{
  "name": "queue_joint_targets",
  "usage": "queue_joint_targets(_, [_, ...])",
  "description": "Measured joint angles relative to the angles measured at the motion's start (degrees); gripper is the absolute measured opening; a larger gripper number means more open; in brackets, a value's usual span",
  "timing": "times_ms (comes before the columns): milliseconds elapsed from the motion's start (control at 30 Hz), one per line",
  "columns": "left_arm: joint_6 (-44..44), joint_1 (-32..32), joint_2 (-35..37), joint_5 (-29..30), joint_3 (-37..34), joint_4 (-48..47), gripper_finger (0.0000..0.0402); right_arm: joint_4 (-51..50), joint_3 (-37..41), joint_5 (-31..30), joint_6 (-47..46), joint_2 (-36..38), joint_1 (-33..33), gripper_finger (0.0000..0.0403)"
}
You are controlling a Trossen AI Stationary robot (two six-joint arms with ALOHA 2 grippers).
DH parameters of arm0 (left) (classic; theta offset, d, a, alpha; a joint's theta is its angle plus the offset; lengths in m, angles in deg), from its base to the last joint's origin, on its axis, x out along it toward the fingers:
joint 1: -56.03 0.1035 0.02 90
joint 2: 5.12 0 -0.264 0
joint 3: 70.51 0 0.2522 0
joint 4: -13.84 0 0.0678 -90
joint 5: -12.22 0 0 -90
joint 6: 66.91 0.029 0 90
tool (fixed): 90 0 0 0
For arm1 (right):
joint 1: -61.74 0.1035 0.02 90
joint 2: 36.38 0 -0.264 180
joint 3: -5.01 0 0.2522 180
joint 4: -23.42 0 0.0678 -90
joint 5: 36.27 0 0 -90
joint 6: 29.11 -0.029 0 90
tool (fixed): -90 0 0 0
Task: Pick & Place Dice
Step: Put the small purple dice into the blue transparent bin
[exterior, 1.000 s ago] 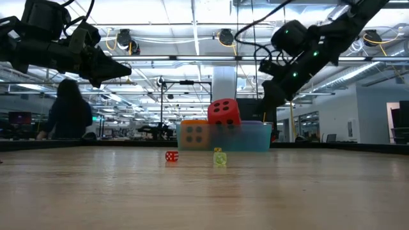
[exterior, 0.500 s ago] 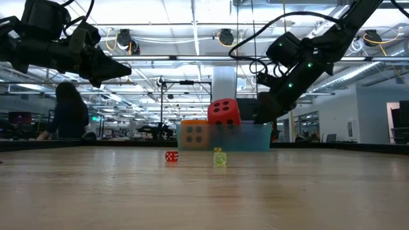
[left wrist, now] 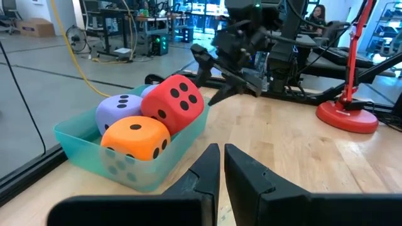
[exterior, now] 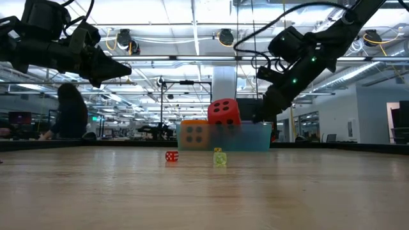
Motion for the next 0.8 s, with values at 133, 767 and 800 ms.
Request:
queue_joint_targets(133, [-5.50, -0.10, 0.00, 1.95, 0.00, 0.89, 0.0031, 1.66, 0.23, 0.22, 5.09, 0.00, 0.61, 0.0214])
queue_joint_targets(767, [-1.98, -12.88, -30.93, 11.84, 24.22, 4.03, 0.0004, 8.06, 0.30, 0.30, 16.44, 0.00, 1.72, 0.0258])
queue_joint_targets(800, [-1.36, -13.17, -33.61, 11.53, 26.42, 4.42, 0.0005, 8.29, 0.30, 0.33, 16.40, 0.00, 1.79, 0.0257])
